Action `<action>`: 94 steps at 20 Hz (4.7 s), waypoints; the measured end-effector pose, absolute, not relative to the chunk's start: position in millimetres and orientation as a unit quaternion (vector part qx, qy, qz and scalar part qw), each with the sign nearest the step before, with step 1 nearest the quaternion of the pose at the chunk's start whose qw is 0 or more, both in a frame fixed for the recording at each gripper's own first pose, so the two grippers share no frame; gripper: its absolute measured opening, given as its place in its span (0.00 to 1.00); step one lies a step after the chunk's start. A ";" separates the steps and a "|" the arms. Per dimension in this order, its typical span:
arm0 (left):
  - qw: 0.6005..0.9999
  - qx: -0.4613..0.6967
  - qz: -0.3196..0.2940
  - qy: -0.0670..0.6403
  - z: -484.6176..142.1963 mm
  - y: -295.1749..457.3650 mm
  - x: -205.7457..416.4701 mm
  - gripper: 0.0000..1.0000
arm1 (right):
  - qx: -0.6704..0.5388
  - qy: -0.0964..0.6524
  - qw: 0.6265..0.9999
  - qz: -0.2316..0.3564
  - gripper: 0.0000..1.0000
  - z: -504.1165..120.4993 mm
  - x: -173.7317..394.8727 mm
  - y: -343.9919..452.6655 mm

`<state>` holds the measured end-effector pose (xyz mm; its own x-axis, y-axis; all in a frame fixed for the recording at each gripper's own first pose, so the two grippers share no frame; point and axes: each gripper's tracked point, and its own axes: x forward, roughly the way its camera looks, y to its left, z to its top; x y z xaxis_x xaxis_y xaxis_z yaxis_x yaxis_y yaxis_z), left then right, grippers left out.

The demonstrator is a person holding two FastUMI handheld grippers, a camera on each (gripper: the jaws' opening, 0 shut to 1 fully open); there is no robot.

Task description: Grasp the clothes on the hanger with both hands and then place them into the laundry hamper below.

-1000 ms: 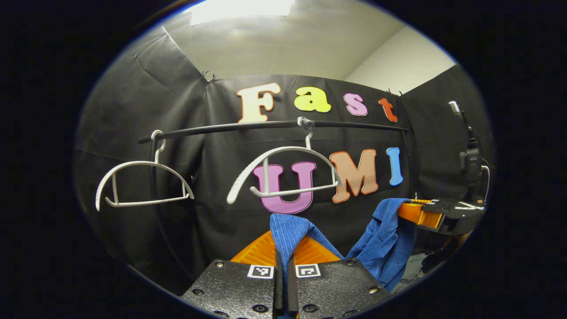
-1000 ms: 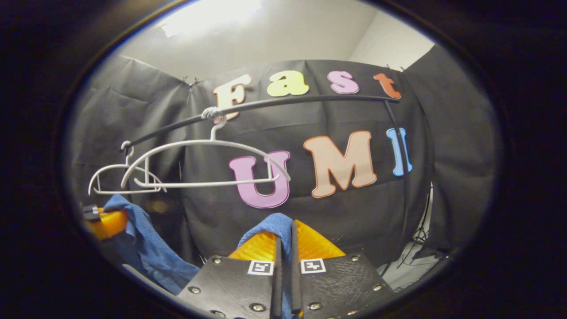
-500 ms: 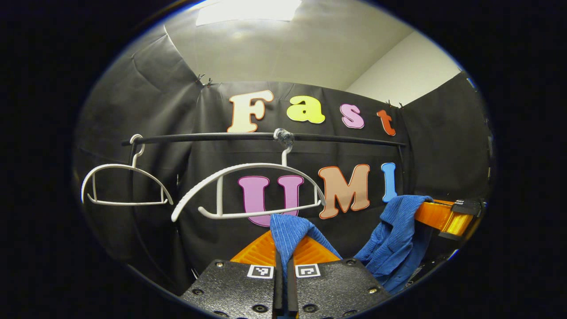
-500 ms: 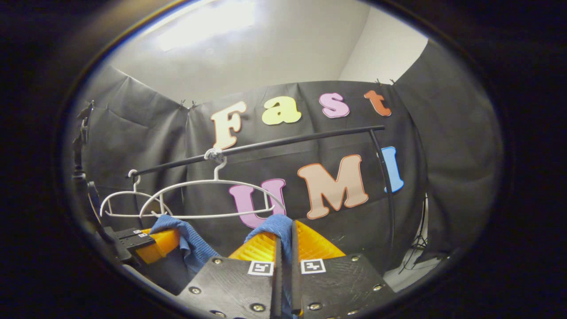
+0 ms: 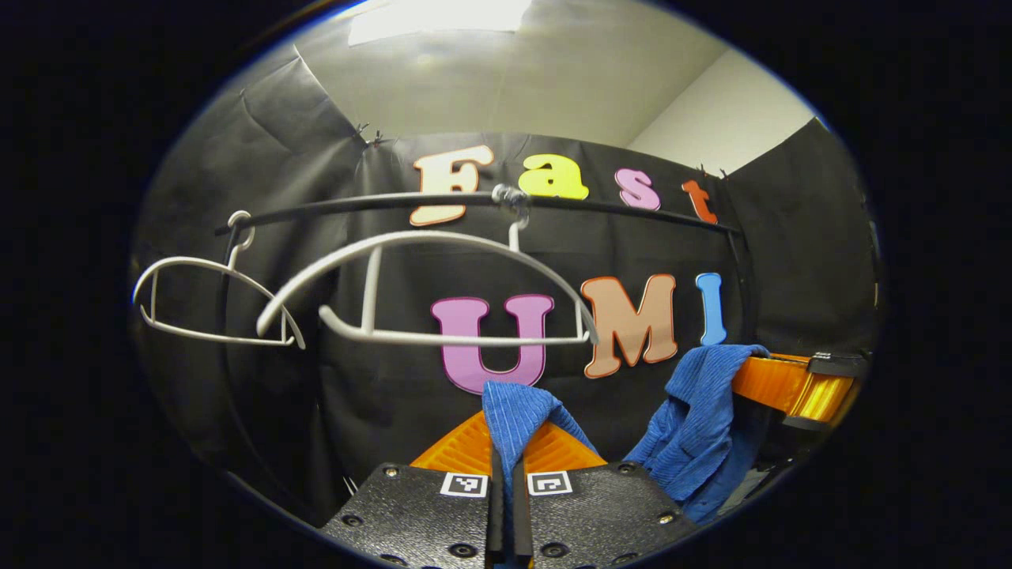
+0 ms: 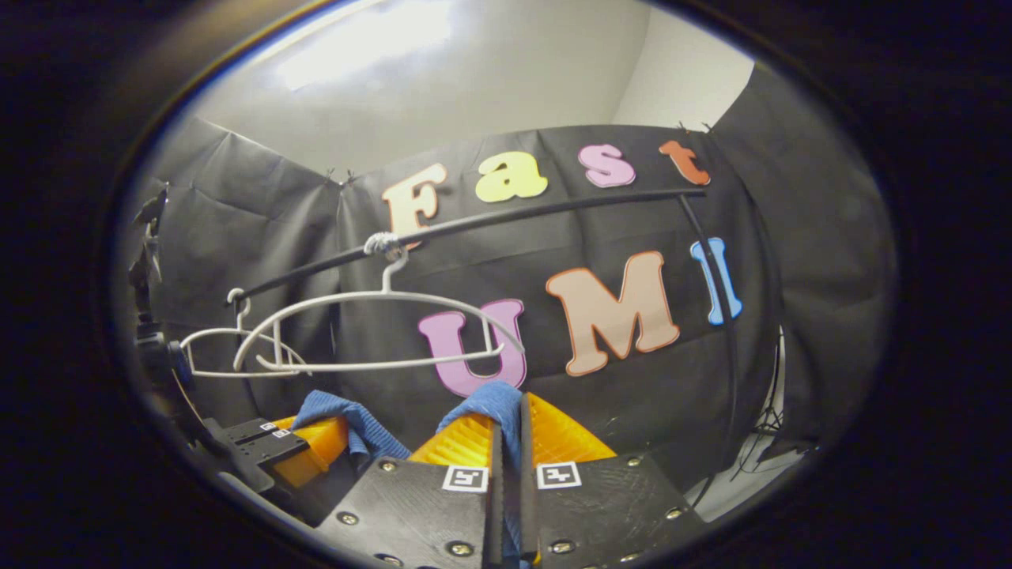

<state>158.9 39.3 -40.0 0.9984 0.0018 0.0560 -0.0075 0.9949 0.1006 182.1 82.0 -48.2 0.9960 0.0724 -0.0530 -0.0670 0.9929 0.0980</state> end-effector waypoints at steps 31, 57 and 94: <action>0.949 0.052 0.024 0.311 -460.7 114.1 164.8 0.06 | 0.037 0.356 0.932 -0.061 0.11 -484.9 148.2 46.1; 0.931 0.085 0.012 0.356 -397.7 115.8 105.2 0.98 | 0.063 0.266 0.956 -0.105 0.99 -360.6 90.5 37.9; 0.997 0.003 0.052 -0.049 -8.8 65.7 50.0 0.92 | 0.012 -0.033 0.999 -0.002 0.98 -4.5 25.6 60.6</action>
